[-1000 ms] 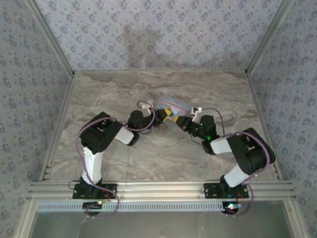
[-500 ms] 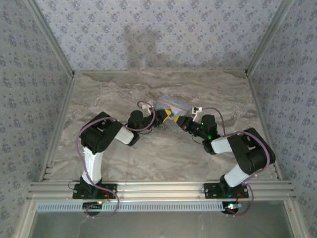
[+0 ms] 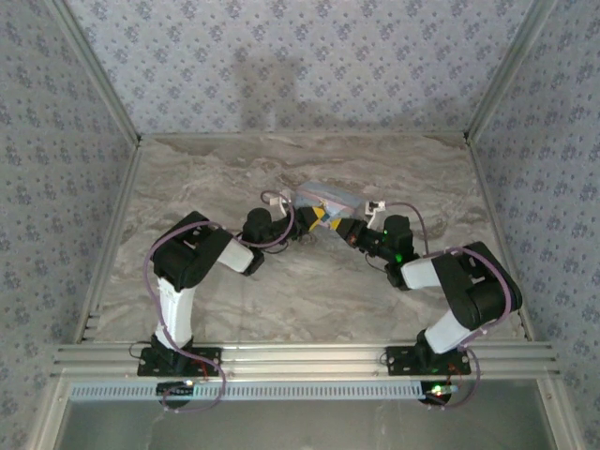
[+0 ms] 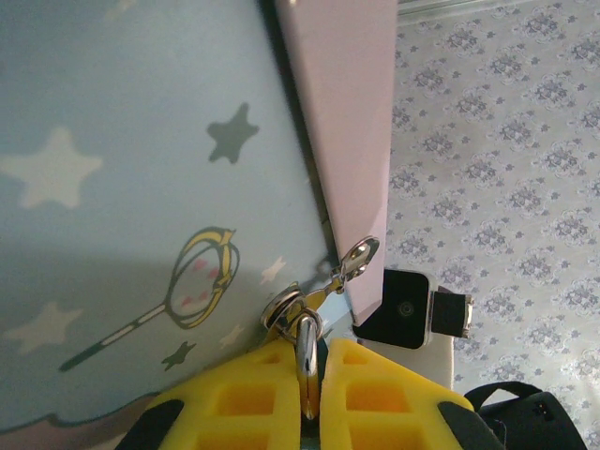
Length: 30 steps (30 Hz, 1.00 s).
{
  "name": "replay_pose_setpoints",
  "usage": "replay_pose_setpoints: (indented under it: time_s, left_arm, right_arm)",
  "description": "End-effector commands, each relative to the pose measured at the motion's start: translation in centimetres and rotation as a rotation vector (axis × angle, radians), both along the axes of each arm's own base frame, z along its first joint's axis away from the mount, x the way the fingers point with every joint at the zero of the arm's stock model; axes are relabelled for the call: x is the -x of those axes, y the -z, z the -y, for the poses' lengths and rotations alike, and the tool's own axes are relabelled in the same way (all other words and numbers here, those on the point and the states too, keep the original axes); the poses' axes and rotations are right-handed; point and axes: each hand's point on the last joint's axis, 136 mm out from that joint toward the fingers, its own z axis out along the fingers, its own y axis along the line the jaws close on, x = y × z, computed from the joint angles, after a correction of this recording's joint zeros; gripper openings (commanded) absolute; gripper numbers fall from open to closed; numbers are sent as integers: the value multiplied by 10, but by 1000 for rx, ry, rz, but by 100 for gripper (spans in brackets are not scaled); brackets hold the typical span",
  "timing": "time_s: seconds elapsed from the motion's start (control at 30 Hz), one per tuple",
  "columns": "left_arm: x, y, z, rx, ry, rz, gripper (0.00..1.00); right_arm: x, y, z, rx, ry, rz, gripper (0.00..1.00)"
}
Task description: Unlock the padlock with the key
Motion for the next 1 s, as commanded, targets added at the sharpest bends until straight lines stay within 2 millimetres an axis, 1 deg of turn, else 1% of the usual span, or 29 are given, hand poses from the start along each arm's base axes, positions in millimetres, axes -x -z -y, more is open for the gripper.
replay_pose_setpoints:
  time_s: [0.0, 0.13, 0.23, 0.53, 0.8, 0.97]
  left_arm:
    - [17, -41, 15, 80, 94, 109, 0]
    - [16, -41, 14, 80, 89, 111, 0]
    - [15, -41, 13, 80, 83, 112, 0]
    - [11, -40, 8, 74, 62, 111, 0]
    - [12, -40, 8, 74, 66, 110, 0]
    - [13, -40, 9, 77, 74, 110, 0]
  right_arm:
    - [-15, -8, 8, -5, 60, 15, 0]
    - [-14, -9, 2, -41, 21, 13, 0]
    - [-9, -9, -2, -56, -9, 19, 0]
    - [6, 1, 1, -42, -24, 11, 0]
    - [6, 1, 0, -33, -37, 17, 0]
    - [2, -6, -2, -40, -44, 30, 0]
